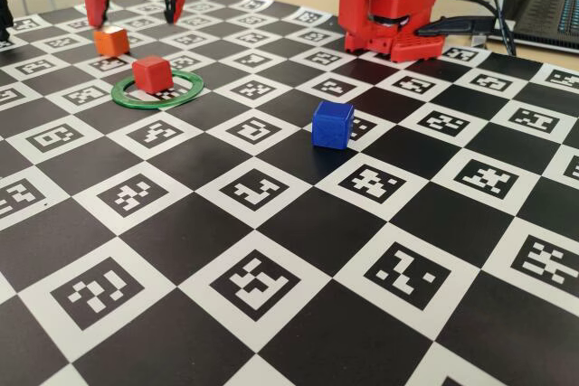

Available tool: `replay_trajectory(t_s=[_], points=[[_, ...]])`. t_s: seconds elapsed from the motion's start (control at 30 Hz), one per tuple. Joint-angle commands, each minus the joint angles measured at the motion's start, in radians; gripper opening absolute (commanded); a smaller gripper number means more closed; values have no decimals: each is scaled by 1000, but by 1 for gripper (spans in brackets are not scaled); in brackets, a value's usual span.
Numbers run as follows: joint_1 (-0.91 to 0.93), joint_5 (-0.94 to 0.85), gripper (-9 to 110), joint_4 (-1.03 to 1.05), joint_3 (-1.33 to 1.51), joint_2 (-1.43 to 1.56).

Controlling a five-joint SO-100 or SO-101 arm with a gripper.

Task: Grab the red cube then put it in the green circle then put the blue cube on top and finally the orange cube on top

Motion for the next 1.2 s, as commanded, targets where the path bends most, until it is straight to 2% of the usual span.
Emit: replay_trajectory(t_s=[0.0, 0.27, 0.43, 0.63, 0.8, 1.17], points=[[-89, 104, 43, 107, -80, 166], [-373, 345, 43, 239, -86, 204], [-552, 538, 46, 236, -75, 206], [-736, 657, 47, 186, -46, 204], [-798, 673, 47, 92, 34, 201], [-808, 689, 48, -110, 249, 149]])
